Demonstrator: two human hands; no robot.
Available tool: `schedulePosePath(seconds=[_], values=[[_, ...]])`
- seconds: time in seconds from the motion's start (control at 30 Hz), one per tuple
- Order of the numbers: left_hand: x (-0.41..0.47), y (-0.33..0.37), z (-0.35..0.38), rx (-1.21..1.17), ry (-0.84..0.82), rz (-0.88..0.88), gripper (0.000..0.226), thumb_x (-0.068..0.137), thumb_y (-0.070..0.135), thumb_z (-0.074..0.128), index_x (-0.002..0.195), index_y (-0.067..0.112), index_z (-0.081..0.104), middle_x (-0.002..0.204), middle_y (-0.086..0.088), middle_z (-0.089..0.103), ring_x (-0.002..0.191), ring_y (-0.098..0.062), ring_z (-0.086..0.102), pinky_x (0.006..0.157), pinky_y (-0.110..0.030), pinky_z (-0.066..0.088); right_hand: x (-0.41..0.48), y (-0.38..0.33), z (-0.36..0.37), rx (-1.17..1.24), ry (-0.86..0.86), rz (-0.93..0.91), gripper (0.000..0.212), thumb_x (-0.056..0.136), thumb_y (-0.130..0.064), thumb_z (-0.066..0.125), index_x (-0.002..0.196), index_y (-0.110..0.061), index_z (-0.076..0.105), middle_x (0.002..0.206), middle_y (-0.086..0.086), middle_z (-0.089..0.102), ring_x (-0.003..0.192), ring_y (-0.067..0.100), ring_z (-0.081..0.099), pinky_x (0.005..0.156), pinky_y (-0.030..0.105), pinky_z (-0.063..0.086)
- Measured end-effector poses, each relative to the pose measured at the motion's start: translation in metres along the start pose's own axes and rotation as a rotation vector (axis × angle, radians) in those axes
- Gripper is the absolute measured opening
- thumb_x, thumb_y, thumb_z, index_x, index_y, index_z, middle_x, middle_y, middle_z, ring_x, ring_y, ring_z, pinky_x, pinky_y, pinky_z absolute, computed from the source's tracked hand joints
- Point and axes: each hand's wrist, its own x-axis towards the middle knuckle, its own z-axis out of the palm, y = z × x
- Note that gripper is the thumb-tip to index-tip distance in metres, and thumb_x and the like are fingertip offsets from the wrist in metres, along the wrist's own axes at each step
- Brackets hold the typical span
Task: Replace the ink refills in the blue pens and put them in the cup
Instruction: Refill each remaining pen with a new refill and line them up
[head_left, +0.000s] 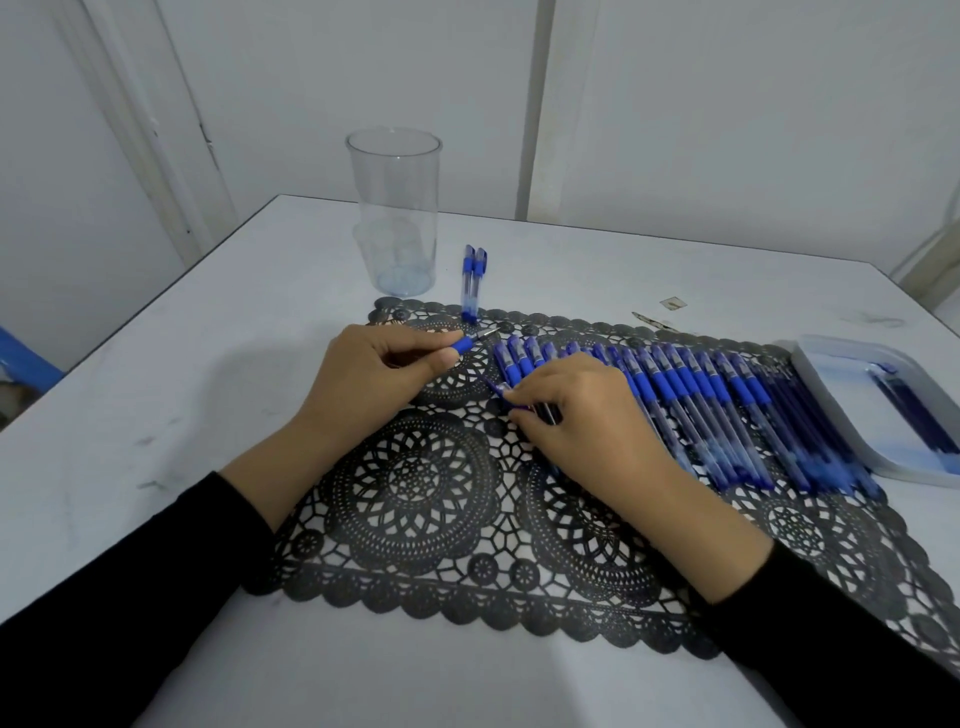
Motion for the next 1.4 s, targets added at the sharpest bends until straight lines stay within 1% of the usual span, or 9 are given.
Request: schedulePosePath(seconds=[0.13, 0.3, 0.47, 0.63, 0.83, 1.0, 1.1, 1.27, 1.4], values=[[0.0, 0.0, 0.0, 0.019, -0.01, 0.002, 0.022, 0.083, 0.023, 0.078, 0.104, 0.03, 0.077, 0.091, 0.015, 0.076, 0.088, -0.005, 0.071, 0.082, -0.015, 0.053, 0.001, -0.001, 0.001, -0.088, -0.023, -0.065, 0.018, 0.082, -0.011, 0.076, 0.1, -0.008, 0.077, 0.095, 0.006, 0.074, 0.093, 0.027, 0.061, 0.088, 0.027, 0.035], [0.0, 0.0, 0.0, 0.036, -0.022, 0.022, 0.022, 0.083, 0.024, 0.078, 0.1, 0.038, 0.075, 0.087, 0.02, 0.075, 0.085, -0.005, 0.071, 0.078, -0.014, 0.054, -0.001, -0.002, -0.002, -0.06, -0.018, -0.057, 0.016, 0.09, -0.018, 0.067, 0.1, -0.011, 0.076, 0.095, 0.002, 0.072, 0.095, 0.02, 0.058, 0.097, 0.022, 0.03], [-0.001, 0.001, -0.001, 0.043, -0.046, 0.034, 0.021, 0.081, 0.027, 0.079, 0.098, 0.037, 0.076, 0.087, 0.02, 0.075, 0.086, -0.006, 0.071, 0.08, -0.019, 0.055, 0.004, 0.0, -0.01, 0.138, 0.113, 0.107, 0.018, 0.089, -0.032, 0.068, 0.082, -0.018, 0.077, 0.073, -0.007, 0.068, 0.07, 0.006, 0.056, 0.065, 0.01, 0.038], [-0.004, 0.005, 0.002, 0.03, -0.063, 0.118, 0.021, 0.078, 0.029, 0.078, 0.099, 0.032, 0.077, 0.084, 0.013, 0.076, 0.078, -0.01, 0.07, 0.072, -0.015, 0.053, 0.009, 0.002, -0.015, 0.357, 0.199, 0.229, 0.02, 0.088, -0.037, 0.069, 0.105, -0.025, 0.072, 0.089, -0.016, 0.069, 0.086, -0.004, 0.061, 0.076, 0.01, 0.047], [-0.006, 0.009, 0.004, 0.05, -0.13, 0.256, 0.023, 0.079, 0.021, 0.078, 0.101, 0.022, 0.077, 0.083, 0.014, 0.075, 0.074, -0.003, 0.068, 0.069, -0.01, 0.047, 0.009, 0.0, -0.013, 0.512, 0.135, 0.154, 0.018, 0.09, -0.032, 0.067, 0.081, -0.017, 0.072, 0.062, 0.002, 0.062, 0.054, 0.007, 0.048, 0.053, 0.019, 0.04], [-0.006, 0.01, 0.003, 0.052, -0.159, 0.246, 0.021, 0.08, 0.013, 0.078, 0.101, 0.016, 0.078, 0.08, 0.01, 0.074, 0.067, -0.001, 0.064, 0.064, -0.008, 0.044, 0.006, 0.001, -0.016, 0.488, 0.107, 0.091, 0.001, 0.089, -0.024, 0.069, 0.088, -0.023, 0.07, 0.073, -0.007, 0.065, 0.068, 0.004, 0.056, 0.064, 0.022, 0.046], [-0.005, 0.01, 0.002, 0.05, -0.161, 0.252, 0.022, 0.08, 0.021, 0.076, 0.102, 0.017, 0.078, 0.078, 0.011, 0.074, 0.066, -0.003, 0.064, 0.063, -0.011, 0.045, 0.005, 0.002, -0.016, 0.55, 0.088, 0.11, 0.01, 0.086, -0.026, 0.074, 0.093, -0.021, 0.069, 0.079, -0.009, 0.066, 0.074, 0.002, 0.059, 0.067, 0.014, 0.044], [-0.004, 0.007, 0.001, 0.047, -0.157, 0.251, 0.021, 0.08, 0.018, 0.077, 0.101, 0.021, 0.078, 0.077, 0.01, 0.074, 0.065, -0.007, 0.064, 0.061, -0.014, 0.046, 0.005, -0.002, -0.017, 0.441, 0.077, 0.099, 0.009, 0.09, -0.03, 0.068, 0.089, -0.021, 0.07, 0.07, -0.007, 0.062, 0.063, 0.001, 0.05, 0.057, 0.014, 0.039], [-0.003, 0.007, 0.001, 0.058, -0.158, 0.257, 0.021, 0.081, 0.018, 0.077, 0.102, 0.02, 0.078, 0.079, 0.011, 0.075, 0.069, -0.009, 0.067, 0.065, -0.017, 0.05, 0.003, -0.001, -0.018, 0.478, 0.052, 0.123, 0.019, 0.082, -0.033, 0.075, 0.097, -0.026, 0.066, 0.085, -0.012, 0.062, 0.075, 0.003, 0.054, 0.064, 0.011, 0.04]])
